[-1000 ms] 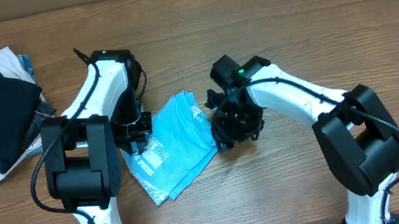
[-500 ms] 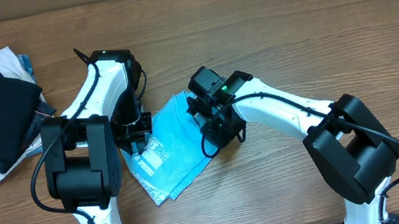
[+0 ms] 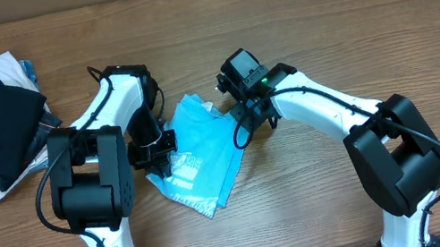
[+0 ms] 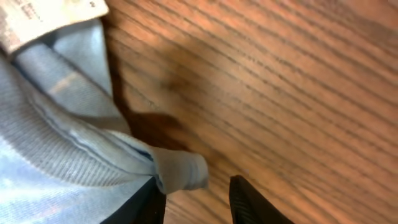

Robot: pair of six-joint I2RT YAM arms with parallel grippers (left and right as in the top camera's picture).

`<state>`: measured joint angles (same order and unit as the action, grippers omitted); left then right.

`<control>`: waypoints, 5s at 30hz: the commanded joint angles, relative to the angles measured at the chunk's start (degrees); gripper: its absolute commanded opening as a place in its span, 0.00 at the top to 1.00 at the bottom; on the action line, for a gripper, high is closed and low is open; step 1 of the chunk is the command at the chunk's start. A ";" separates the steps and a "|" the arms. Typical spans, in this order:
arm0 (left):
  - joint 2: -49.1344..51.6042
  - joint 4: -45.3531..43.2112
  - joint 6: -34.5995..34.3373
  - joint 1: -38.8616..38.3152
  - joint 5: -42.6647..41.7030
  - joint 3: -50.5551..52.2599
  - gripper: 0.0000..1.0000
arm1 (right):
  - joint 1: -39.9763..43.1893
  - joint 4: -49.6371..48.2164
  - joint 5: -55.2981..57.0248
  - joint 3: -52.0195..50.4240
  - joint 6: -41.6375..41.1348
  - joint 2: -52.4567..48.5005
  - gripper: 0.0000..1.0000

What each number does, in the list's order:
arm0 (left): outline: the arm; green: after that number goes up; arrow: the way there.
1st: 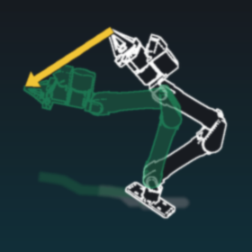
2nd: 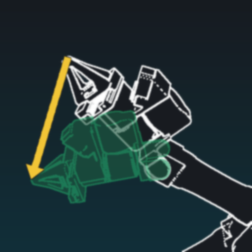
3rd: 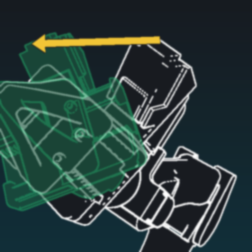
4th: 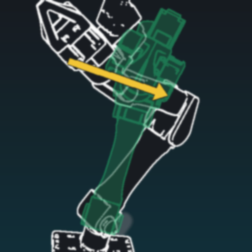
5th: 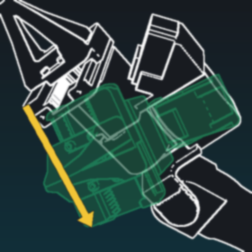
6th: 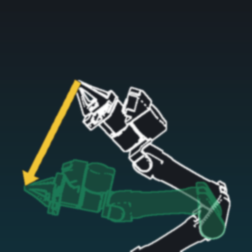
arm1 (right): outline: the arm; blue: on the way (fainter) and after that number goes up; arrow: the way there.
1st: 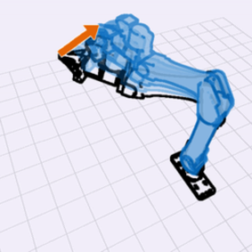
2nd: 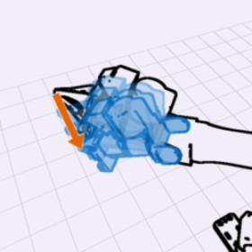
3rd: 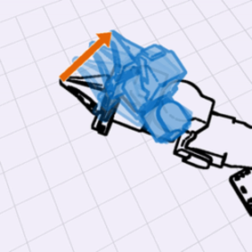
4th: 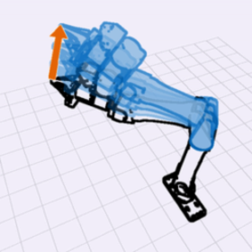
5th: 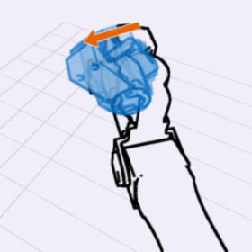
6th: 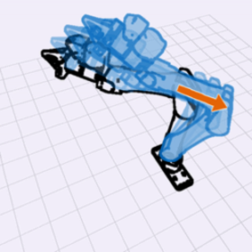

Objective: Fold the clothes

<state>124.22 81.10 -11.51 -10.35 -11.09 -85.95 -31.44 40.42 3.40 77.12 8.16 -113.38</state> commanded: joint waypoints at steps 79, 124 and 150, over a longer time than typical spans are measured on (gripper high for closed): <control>-0.52 -19.91 22.73 0.48 -13.38 -4.24 0.75 | -1.29 0.07 -38.49 -9.62 -39.78 1.60 0.78; -3.30 -8.83 19.63 4.83 -12.50 -9.97 0.73 | 6.97 15.02 -28.89 -9.60 -30.60 1.60 0.89; -3.58 -8.96 22.05 2.43 -14.67 3.74 0.76 | 6.97 15.06 -28.94 -9.60 -30.42 1.60 0.88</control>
<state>122.19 72.31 9.41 -7.64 -24.56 -82.91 -24.69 55.53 -25.91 67.70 -22.46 -111.77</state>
